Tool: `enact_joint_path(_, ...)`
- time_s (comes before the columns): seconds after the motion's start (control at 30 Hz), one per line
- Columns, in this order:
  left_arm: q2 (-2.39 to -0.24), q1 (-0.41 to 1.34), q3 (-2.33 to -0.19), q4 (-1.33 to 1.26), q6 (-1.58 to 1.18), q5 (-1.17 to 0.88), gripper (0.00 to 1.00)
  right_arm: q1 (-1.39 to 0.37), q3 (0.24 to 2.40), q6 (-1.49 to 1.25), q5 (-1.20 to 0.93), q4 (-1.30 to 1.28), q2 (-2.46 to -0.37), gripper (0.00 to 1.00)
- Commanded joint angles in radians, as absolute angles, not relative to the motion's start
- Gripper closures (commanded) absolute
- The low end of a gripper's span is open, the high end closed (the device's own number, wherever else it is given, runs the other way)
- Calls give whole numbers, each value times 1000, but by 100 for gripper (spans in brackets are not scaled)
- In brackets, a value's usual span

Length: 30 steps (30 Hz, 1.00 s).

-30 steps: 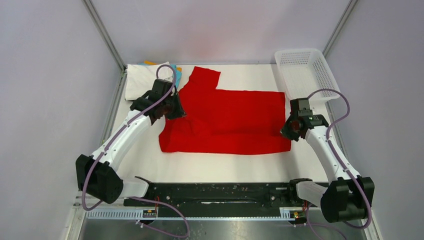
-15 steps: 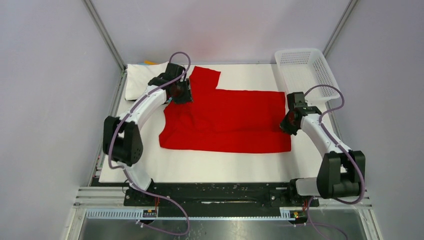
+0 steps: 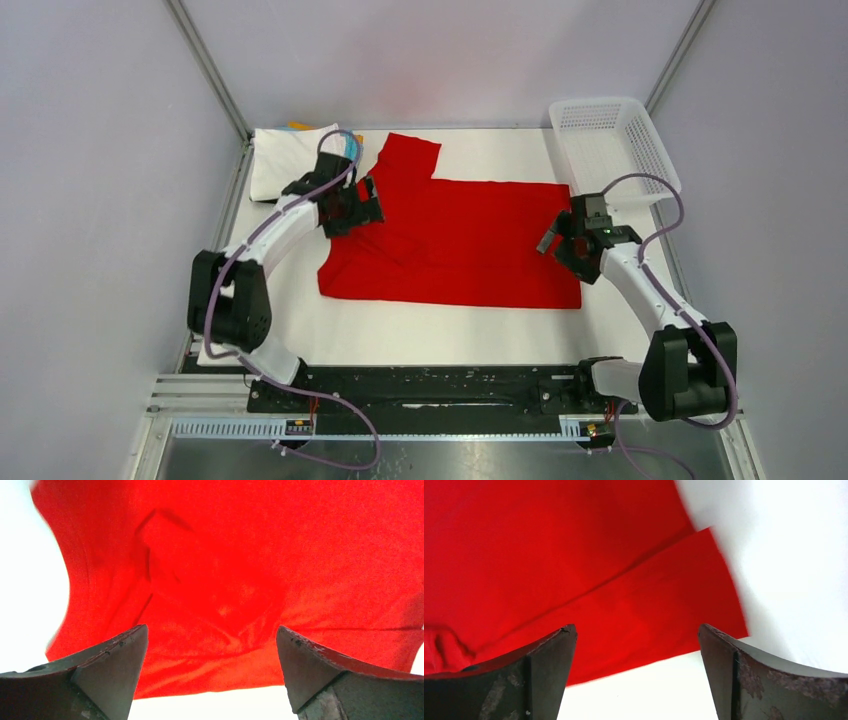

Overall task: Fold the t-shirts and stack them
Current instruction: Fold the flattened tshirt in 1/3 of the way

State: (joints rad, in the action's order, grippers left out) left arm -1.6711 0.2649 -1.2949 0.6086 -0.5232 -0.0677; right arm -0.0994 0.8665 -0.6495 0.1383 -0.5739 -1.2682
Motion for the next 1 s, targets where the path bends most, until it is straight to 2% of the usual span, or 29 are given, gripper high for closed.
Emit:
enact_joint_path(0.0,-1539,266,-1068,380,-660,-188,1,-250,831,-616,58,-459,-1282,1)
enact_joint_path(0.1,-1565,267,-987,286,-710,-230,1,-327,844,-633,-34,-370,-1395,0)
enact_joint_path(0.2,-1628,267,-968,318,-718,-213,1,-371,868,-651,-71,-316,-1507,1)
enact_joint_path(0.4,-1565,266,-813,291,-746,-203,1,-385,801,-660,-67,-316,-1545,1)
enact_joint_path(0.63,-1375,271,-565,327,-811,-203,1,-387,610,-655,-85,-446,-1350,1)
enact_joint_path(0.77,-1213,302,-458,433,-871,-179,1,-393,540,-647,-105,-530,-1217,0)
enact_joint_path(0.97,-951,363,-451,609,-890,-151,1,-427,553,-554,-130,-575,-1023,0)
